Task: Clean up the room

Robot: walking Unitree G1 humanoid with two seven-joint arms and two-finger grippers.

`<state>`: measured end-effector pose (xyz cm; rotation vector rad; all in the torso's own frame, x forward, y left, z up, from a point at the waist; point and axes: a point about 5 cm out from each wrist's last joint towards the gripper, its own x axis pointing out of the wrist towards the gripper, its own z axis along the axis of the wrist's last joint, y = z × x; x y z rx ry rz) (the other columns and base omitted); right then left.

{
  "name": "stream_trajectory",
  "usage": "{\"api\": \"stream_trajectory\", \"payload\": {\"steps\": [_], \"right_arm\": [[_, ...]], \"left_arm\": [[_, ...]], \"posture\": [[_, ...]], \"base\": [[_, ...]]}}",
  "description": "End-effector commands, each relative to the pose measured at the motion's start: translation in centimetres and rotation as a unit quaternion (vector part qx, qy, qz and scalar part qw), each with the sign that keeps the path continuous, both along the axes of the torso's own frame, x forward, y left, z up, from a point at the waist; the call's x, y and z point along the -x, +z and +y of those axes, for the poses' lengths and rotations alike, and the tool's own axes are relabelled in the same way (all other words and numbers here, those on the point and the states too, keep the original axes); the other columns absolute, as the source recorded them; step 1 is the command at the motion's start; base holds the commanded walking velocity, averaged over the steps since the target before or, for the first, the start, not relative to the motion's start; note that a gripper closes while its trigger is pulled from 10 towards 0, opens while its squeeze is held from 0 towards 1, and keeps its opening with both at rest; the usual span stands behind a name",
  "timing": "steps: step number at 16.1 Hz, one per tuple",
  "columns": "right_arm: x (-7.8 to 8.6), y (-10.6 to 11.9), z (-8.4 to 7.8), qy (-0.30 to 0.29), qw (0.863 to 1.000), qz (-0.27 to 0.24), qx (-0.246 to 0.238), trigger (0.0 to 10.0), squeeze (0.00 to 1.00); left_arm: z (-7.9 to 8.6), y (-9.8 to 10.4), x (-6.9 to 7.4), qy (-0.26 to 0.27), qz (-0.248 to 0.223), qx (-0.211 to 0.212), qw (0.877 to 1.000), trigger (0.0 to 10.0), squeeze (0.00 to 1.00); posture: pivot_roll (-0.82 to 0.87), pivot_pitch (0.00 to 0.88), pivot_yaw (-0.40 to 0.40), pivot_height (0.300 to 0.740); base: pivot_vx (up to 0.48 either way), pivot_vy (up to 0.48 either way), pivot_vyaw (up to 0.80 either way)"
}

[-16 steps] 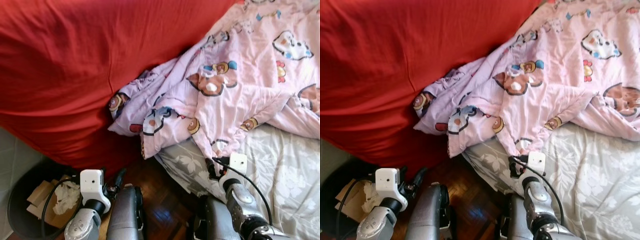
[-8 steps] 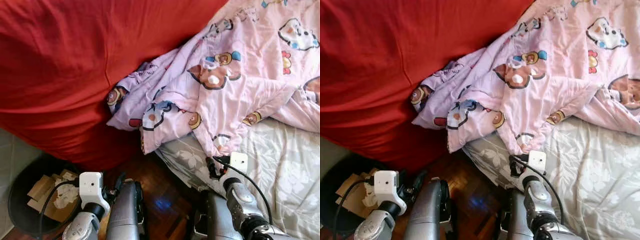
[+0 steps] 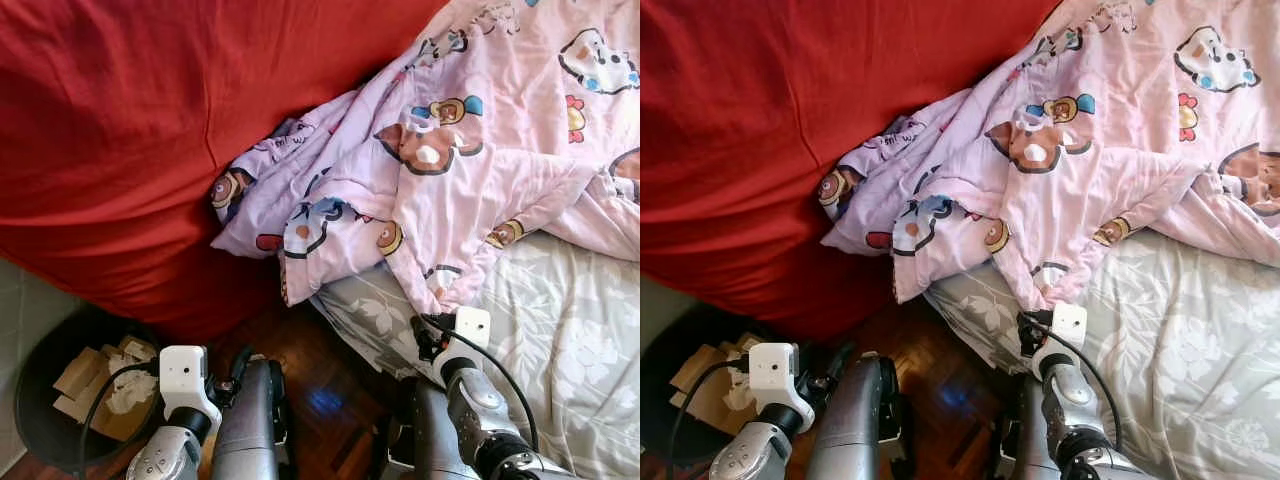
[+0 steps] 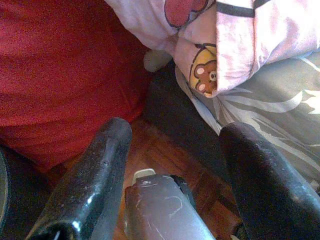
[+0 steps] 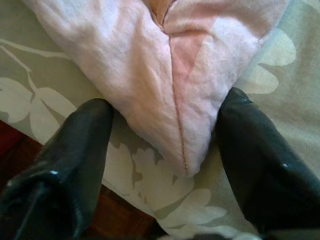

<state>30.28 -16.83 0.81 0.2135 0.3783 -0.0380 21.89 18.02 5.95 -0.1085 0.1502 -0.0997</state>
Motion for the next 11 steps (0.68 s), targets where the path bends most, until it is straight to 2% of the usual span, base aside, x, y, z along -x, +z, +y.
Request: {"api": "stream_trajectory", "payload": {"steps": [1, 11], "right_arm": [[1.16, -1.22, 0.15, -0.002, 1.0, 0.023, -0.007, 0.0, 0.0], [0.5, -0.61, 0.05, -0.006, 1.0, 0.015, -0.007, 0.0, 0.0]], "left_arm": [[-0.09, -0.83, 0.75, 0.002, 0.023, 0.005, 1.0, 10.0, 0.0], [-0.02, -1.28, 0.44, 0.009, 0.028, 0.004, 1.0, 10.0, 0.0]], "posture": [[0.26, 0.389, 0.01, 0.614], [0.26, 0.362, -0.003, 0.614]], "base": [[0.0, 0.0, 0.0], [0.0, 0.0, 0.0]]}}
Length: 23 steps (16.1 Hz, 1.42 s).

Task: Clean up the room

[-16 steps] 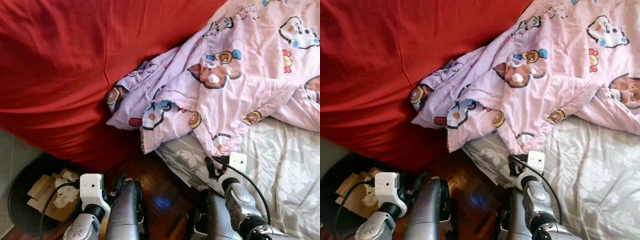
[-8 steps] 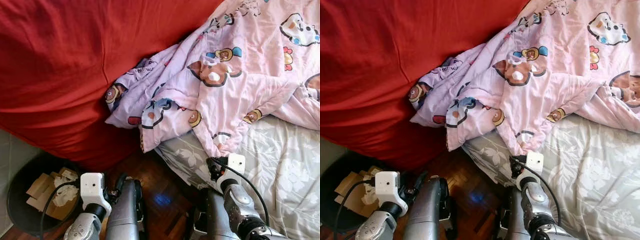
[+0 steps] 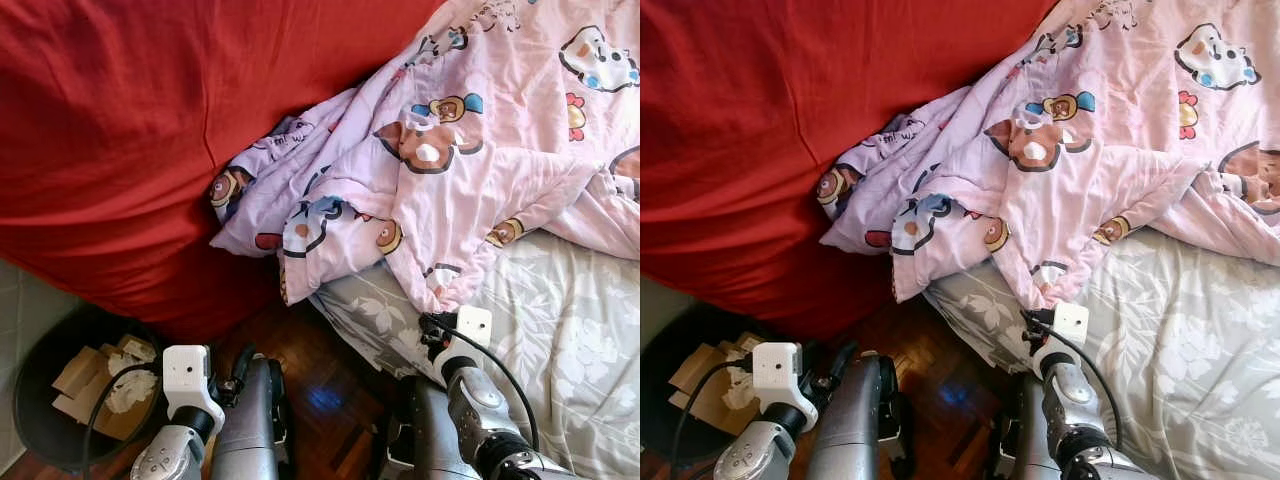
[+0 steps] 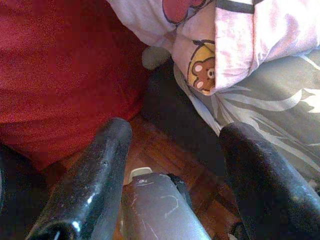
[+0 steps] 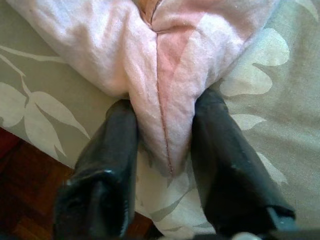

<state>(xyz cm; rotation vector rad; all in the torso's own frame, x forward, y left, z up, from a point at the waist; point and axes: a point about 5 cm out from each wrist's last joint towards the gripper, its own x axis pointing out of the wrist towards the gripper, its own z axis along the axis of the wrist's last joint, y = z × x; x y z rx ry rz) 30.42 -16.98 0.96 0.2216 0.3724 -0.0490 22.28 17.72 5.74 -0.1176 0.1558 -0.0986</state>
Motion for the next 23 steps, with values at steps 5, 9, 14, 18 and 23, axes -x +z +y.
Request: {"api": "stream_trajectory", "payload": {"steps": [5, 9, 14, 18, 23], "right_arm": [[0.6, -0.8, -0.2, 0.01, 1.0, 0.025, 0.012, 0.0, 0.0], [0.6, -0.7, -0.4, -0.002, 1.0, 0.021, 0.003, 0.0, 0.0], [0.6, 0.2, -2.7, -0.035, 0.999, -0.026, -0.01, 0.0, 0.0], [1.6, -0.1, -3.7, -0.052, 0.998, -0.041, -0.007, 0.0, 0.0], [3.2, -1.2, -2.9, -0.046, 0.997, -0.056, -0.024, 10.0, 0.0]], "left_arm": [[0.0, -1.2, -0.7, 0.012, 0.018, 0.003, 1.0, 10.0, 0.0], [0.1, -1.4, -3.4, 0.005, 0.011, -0.003, 1.0, 10.0, 0.0], [-0.3, -1.2, -5.6, -0.014, -0.003, -0.02, 1.0, 10.0, 0.0], [0.3, -2.6, -5.9, -0.01, 0.019, -0.022, 1.0, 10.0, 0.0], [2.1, -5.3, -4.2, 0.039, 0.078, -0.012, 0.996, 10.0, 0.0]], "posture": [[0.25, 0.321, -0.014, 0.614], [0.23, 0.23, -0.022, 0.614], [0.19, 0.113, -0.035, 0.614], [0.15, 0.069, -0.025, 0.614], [0.11, 0.012, -0.005, 0.614]], "base": [[0.0, 0.0, 0.0], [0.0, 0.0, 0.0], [0.0, 0.0, 0.0], [0.0, 0.0, 0.0], [0.0, 0.0, 0.0]]}}
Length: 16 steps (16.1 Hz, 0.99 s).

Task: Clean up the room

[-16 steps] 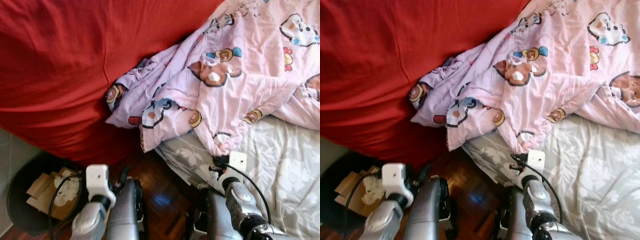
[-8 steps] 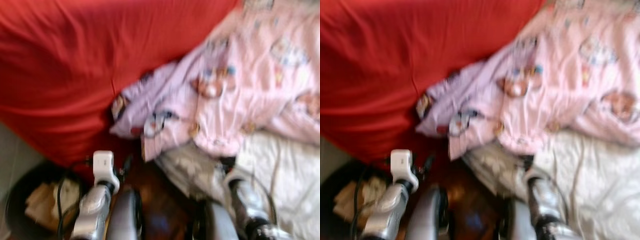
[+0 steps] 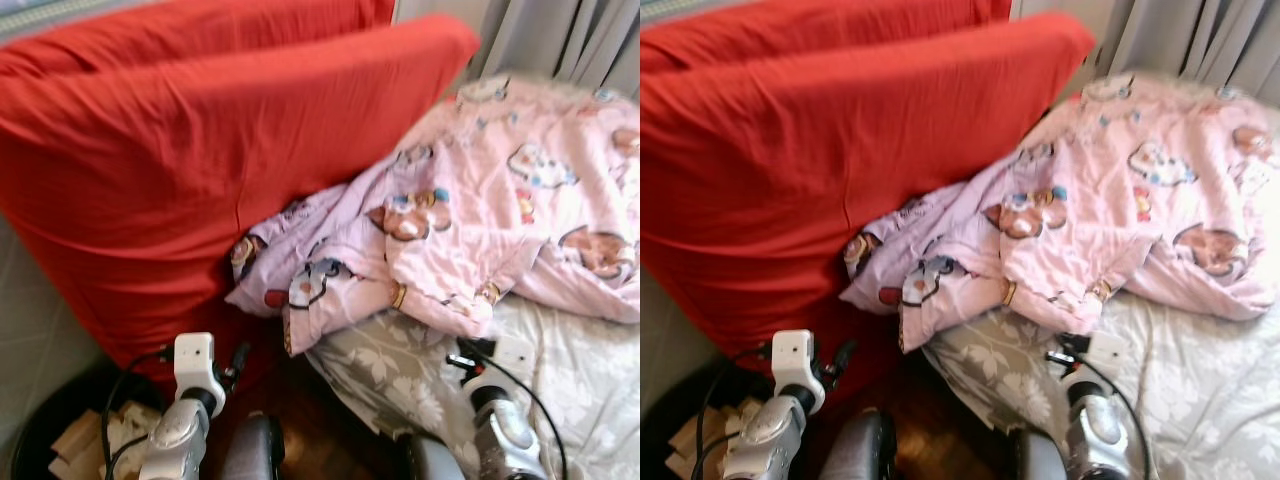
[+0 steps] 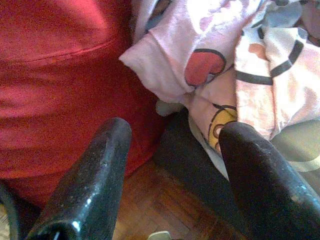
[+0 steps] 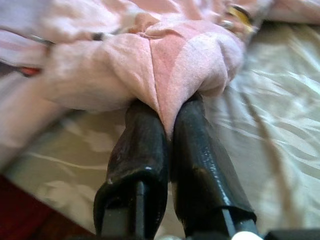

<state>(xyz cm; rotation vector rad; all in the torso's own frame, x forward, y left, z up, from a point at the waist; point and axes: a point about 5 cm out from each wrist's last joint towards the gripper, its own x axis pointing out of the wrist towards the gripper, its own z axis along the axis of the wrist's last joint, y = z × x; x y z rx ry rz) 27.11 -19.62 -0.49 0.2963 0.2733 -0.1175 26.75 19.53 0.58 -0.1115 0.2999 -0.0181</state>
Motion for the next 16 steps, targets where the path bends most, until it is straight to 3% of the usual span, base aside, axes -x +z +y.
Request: {"api": "stream_trajectory", "payload": {"steps": [1, 6, 9, 13, 16], "right_arm": [[-0.2, 0.4, 0.1, 0.006, 1.0, -0.018, 0.003, 10.0, 0.0], [-0.7, 0.8, 1.9, 0.041, 0.999, -0.029, -0.002, 10.0, 0.0], [-1.1, 1.2, 1.7, 0.017, 0.999, -0.038, 0.001, 10.0, 0.0], [-0.9, 1.2, 1.0, -0.007, 0.999, -0.04, -0.003, 10.0, 0.0], [-0.6, 1.1, 0.7, -0.003, 0.999, -0.037, 0.012, 10.0, 0.0]], "left_arm": [[0.5, -0.5, 0.3, 0.012, 0.012, 0.002, 1.0, 10.0, 0.0], [0.4, -1.2, 0.2, 0.017, 0.027, 0.008, 0.999, 10.0, 0.0], [0.1, -2.7, 0.8, -0.005, 0.087, -0.016, 0.996, 10.0, 0.0], [0.7, -4.6, 3.0, 0.015, 0.142, -0.026, 0.989, 10.0, 0.0], [0.7, -6.1, 4.9, 0.024, 0.182, -0.036, 0.982, 10.0, 0.0]], "posture": [[0.12, 0.003, -0.001, 0.614], [0.12, 0.0, 0.005, 0.649], [0.1, 0.0, 0.022, 0.684], [0.1, 0.0, 0.013, 0.734], [0.1, 0.0, 0.002, 0.74]], "base": [[0.0, 0.0, 0.0], [0.0, 0.0, 0.0], [0.0, 0.0, 0.0], [0.0, 0.0, 0.0], [0.0, 0.0, 0.0]]}}
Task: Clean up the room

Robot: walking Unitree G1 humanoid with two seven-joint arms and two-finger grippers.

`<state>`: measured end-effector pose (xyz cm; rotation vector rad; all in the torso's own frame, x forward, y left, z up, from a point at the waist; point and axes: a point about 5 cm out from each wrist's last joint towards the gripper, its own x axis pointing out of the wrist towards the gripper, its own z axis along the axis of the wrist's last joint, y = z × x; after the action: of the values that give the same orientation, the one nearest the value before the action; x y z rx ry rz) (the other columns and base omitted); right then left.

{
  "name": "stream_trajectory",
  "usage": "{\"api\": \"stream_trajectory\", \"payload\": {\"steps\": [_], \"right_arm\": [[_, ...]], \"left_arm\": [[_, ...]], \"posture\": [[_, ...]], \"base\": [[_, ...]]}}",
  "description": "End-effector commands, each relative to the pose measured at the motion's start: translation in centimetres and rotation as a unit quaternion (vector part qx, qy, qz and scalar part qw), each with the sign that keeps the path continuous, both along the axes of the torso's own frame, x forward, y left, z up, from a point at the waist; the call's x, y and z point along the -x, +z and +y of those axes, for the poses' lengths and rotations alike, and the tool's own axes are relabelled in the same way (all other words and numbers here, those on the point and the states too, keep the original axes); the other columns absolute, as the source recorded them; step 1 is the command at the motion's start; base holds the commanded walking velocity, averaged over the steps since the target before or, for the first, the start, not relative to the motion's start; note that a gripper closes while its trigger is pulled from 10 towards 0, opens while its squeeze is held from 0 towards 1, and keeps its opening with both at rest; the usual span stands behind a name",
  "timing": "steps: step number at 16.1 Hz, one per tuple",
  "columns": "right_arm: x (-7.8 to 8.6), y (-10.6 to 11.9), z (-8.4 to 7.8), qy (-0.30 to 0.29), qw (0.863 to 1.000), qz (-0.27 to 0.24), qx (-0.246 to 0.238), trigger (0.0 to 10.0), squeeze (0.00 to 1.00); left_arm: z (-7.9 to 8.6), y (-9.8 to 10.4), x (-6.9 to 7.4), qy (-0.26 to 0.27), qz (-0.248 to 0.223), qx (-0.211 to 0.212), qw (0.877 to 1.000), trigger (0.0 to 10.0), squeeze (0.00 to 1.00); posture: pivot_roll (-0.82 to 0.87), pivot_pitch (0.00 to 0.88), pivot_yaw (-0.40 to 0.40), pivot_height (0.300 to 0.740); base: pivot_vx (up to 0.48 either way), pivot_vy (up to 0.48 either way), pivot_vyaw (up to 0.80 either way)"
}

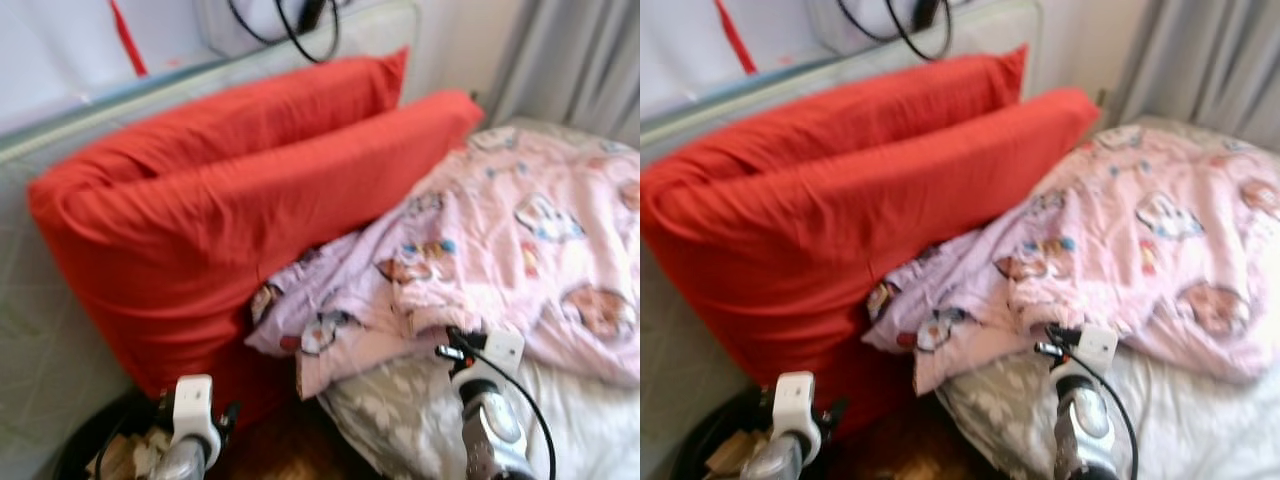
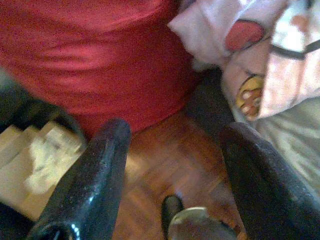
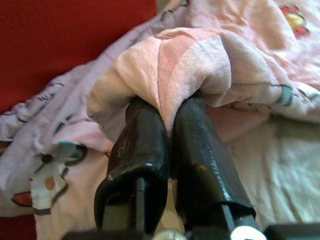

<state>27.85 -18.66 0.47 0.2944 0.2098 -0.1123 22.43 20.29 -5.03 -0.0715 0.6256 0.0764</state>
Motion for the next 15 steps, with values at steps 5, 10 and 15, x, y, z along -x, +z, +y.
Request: {"api": "stream_trajectory", "payload": {"steps": [5, 10, 15], "right_arm": [[-0.13, 0.55, -1.51, -0.028, 0.999, -0.013, 0.008, 10.0, 0.0], [-0.33, 0.59, -1.18, -0.028, 1.0, -0.01, 0.005, 10.0, 0.0], [-0.45, 0.86, -1.68, -0.048, 0.999, -0.015, 0.007, 10.0, 0.0]], "left_arm": [[-0.74, -1.49, 1.77, 0.009, 0.049, 0.006, 0.999, 10.0, 0.0], [-0.71, -1.53, 1.81, 0.012, 0.051, 0.007, 0.999, 10.0, 0.0], [-0.47, -1.64, 2.04, 0.008, 0.057, 0.007, 0.998, 10.0, 0.0]], "posture": [[0.1, 0.0, -0.011, 0.74], [0.11, 0.0, -0.01, 0.74], [0.11, 0.0, 0.007, 0.74]], "base": [[0.0, 0.0, 0.0], [0.0, 0.0, 0.0], [0.0, 0.0, 0.0]]}}
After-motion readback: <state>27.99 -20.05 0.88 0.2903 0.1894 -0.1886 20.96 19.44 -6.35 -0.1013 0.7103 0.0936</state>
